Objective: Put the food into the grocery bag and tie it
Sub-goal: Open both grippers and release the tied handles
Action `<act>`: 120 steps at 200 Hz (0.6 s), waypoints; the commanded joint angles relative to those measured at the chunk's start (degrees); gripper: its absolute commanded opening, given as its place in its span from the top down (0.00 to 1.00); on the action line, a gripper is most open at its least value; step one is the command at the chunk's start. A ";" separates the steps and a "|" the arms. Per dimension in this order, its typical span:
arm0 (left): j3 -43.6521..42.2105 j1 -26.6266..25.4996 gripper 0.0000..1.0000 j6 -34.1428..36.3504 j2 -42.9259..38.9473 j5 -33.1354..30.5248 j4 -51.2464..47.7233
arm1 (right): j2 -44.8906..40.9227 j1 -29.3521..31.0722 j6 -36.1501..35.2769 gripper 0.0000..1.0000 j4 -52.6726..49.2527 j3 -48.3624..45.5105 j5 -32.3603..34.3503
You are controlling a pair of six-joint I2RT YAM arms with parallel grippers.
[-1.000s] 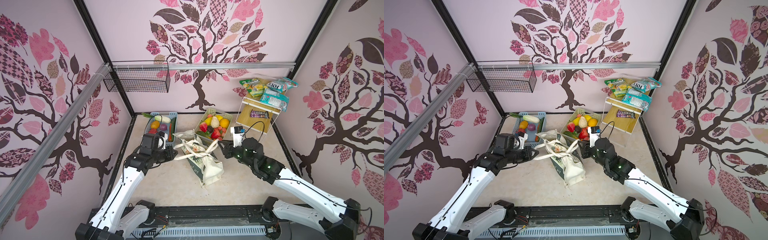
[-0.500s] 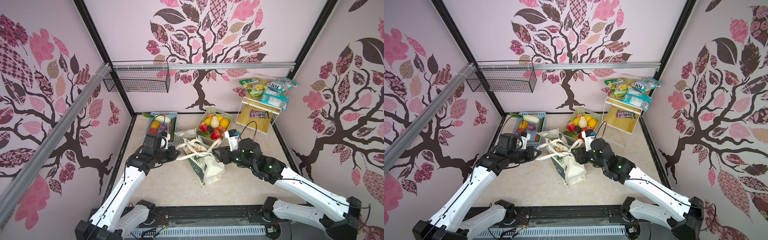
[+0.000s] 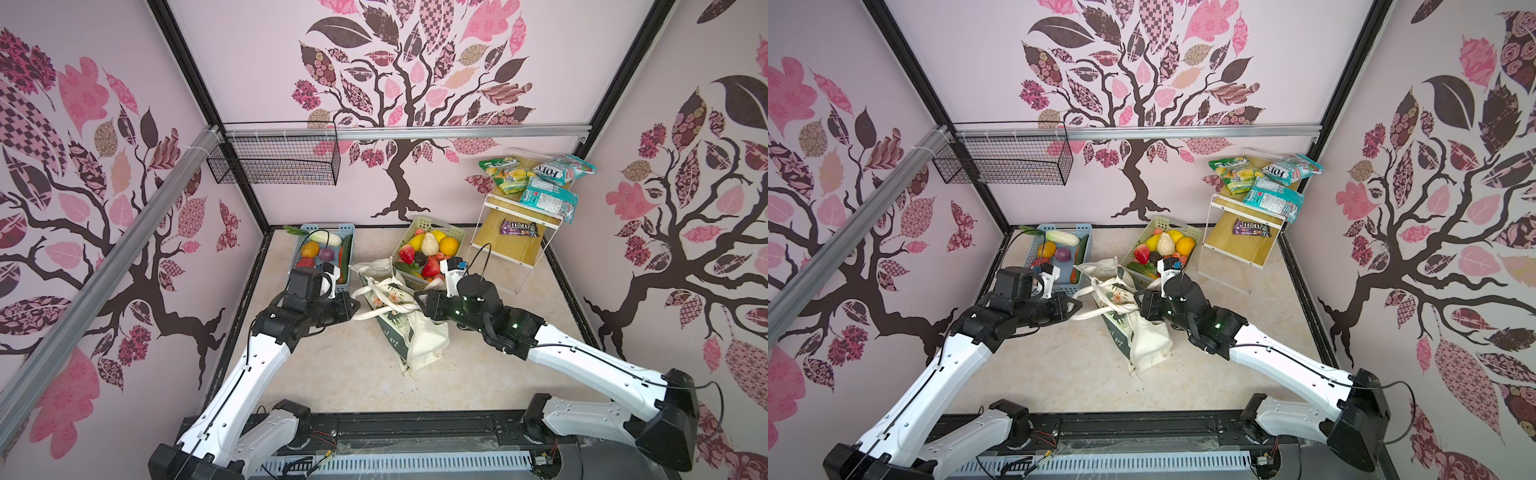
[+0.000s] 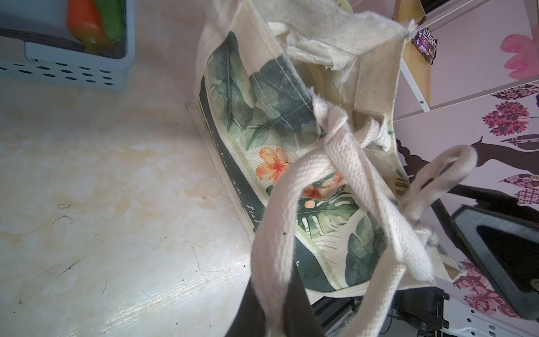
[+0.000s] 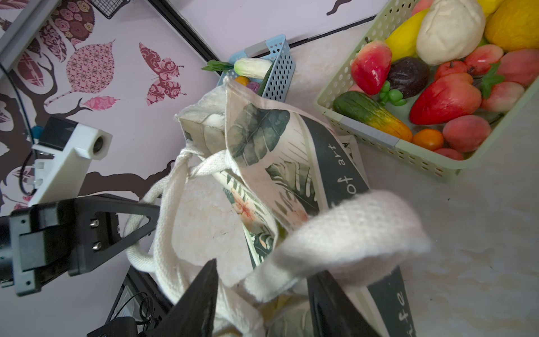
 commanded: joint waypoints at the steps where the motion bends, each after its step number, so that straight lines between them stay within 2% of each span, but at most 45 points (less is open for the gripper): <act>1: 1.79 -0.43 0.90 0.67 -1.27 0.97 -0.01 | 1.51 -0.41 2.32 0.48 1.57 2.00 2.18; 13: 1.59 -0.45 0.90 0.63 -1.35 1.00 0.08 | 2.01 -0.37 2.75 0.51 2.41 1.74 2.47; 32: 1.41 -0.51 0.90 0.56 -1.50 1.14 0.07 | 2.02 -0.41 3.62 0.68 3.75 1.05 2.80; 61: 0.47 -0.46 0.91 0.16 -1.99 -0.04 0.50 | 0.39 -0.76 4.80 0.83 4.41 -0.52 4.91; 89: -0.57 -0.43 0.91 0.15 -2.38 -1.35 0.05 | -2.18 -4.23 9.52 0.97 5.78 -4.29 5.99; 97: -0.82 -0.46 0.91 0.20 -2.71 -2.37 -0.55 | -3.32 -5.39 11.63 1.00 6.87 -6.04 6.05; 120: -1.58 0.24 0.92 0.77 -3.65 -4.98 -2.96 | -6.71 -7.68 16.38 1.00 7.33 -9.58 8.95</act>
